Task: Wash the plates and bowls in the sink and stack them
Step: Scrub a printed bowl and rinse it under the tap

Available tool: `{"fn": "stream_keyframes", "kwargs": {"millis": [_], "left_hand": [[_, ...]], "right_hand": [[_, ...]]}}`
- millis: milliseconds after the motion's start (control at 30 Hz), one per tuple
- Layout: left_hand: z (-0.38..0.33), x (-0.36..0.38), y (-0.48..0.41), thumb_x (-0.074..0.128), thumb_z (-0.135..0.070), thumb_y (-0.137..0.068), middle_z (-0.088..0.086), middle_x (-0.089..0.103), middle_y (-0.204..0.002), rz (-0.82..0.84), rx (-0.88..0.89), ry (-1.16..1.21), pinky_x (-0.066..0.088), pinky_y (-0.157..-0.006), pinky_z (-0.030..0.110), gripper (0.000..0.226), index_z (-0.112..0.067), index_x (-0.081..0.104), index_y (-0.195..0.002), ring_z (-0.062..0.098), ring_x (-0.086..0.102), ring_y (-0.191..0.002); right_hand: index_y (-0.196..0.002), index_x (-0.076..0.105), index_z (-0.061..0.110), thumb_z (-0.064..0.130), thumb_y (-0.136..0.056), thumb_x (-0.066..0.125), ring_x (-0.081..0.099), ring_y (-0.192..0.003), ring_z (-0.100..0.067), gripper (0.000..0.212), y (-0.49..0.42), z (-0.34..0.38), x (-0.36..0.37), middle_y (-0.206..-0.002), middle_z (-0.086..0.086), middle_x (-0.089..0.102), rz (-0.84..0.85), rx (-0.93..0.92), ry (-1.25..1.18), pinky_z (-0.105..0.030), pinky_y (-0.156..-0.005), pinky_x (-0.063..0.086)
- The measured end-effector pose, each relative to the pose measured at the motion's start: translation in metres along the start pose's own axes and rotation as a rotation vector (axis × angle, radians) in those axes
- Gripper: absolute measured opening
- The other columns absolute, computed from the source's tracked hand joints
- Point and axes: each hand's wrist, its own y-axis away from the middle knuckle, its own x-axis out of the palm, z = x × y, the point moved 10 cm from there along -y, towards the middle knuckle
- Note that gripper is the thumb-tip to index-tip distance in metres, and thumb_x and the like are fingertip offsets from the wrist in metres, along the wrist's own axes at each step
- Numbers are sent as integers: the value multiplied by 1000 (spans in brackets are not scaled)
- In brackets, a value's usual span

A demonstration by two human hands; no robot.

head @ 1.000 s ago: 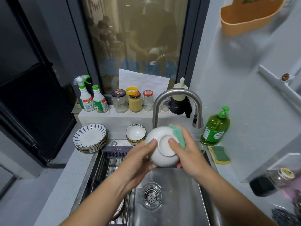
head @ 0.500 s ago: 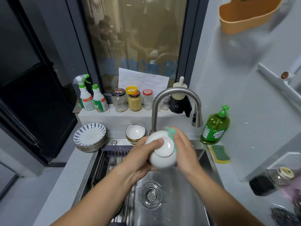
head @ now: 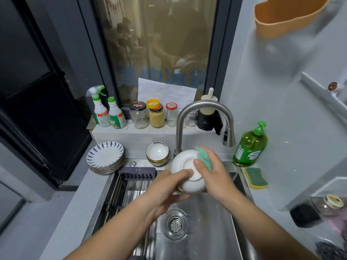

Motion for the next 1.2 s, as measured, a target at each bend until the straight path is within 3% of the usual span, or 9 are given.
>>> {"fn": "stream_keyframes", "kwargs": {"millis": [233, 433, 533, 600, 700, 833, 900, 1033, 1200], "left_hand": [[-15, -4, -10, 82, -24, -69, 7, 74, -105, 191, -106, -265, 61, -83, 49, 59, -18, 67, -126, 22, 71, -94], [-2, -10, -18, 77, -14, -86, 14, 71, -117, 2, -55, 138, 62, -78, 60, 55, -7, 55, -136, 34, 73, -100], [6, -3, -22, 78, -21, -82, 22, 66, -132, -52, 16, 349, 58, -86, 65, 65, -9, 51, -140, 40, 70, -113], [16, 3, -18, 75, -15, -89, 23, 68, -129, -85, 46, 405, 56, -91, 65, 55, -10, 50, -138, 40, 70, -113], [27, 7, -14, 68, -6, -94, 23, 70, -123, -145, 88, 480, 62, -79, 55, 44, -9, 49, -133, 38, 74, -102], [17, 0, -13, 68, -4, -93, 18, 71, -111, -236, 209, 424, 59, -60, 39, 41, -13, 47, -127, 29, 73, -83], [11, -10, -13, 77, -9, -86, 6, 75, -99, -274, 284, 308, 57, -65, 37, 48, -20, 48, -123, 23, 72, -80], [7, -36, -9, 88, -27, -64, 4, 73, -115, -289, 353, 26, 61, -90, 42, 69, -32, 51, -122, 25, 72, -105], [11, -62, -16, 87, 3, -70, 6, 61, -134, -154, 373, -146, 55, -92, 25, 80, -25, 44, -131, 13, 68, -115]], "right_hand": [[-120, 69, 31, 56, -76, 62, 61, -119, -15, 52, -14, 2, 13, -126, 5, 66, 283, -4, 30, -47, -109, 43], [-133, 50, 56, 65, -85, 38, 50, -134, -24, 50, 5, -20, 11, -145, 22, 47, -2, 26, -177, -36, -96, 46], [-150, 28, 49, 49, -96, 37, 24, -149, -9, 55, 23, -21, 17, -160, 24, 18, -152, -45, -167, -39, -114, 32], [-147, 31, 45, 36, -103, 39, 25, -147, -8, 46, 20, -21, 12, -161, 12, 22, -204, -34, -175, -35, -117, 32], [-127, 48, 60, 47, -100, 42, 56, -124, -32, 30, 6, -40, 8, -143, 3, 53, -182, 145, -318, -20, -71, 48], [-135, 50, 35, 35, -108, 36, 58, -68, -21, 31, 15, -58, 26, -102, -11, 68, -81, 263, -475, -27, -46, 44], [-128, 54, 23, 33, -107, 37, 62, -66, -21, 29, 23, -61, 38, -87, -11, 67, -9, 340, -640, -33, -53, 48], [-129, 55, 4, 45, -104, 40, 67, -90, -37, 51, 19, -72, 52, -116, -31, 67, 150, 548, -831, -50, -74, 55], [-127, 61, 5, 58, -98, 41, 69, -98, -42, 64, -5, -83, 69, -116, -28, 68, 253, 612, -783, -54, -84, 56]]}}
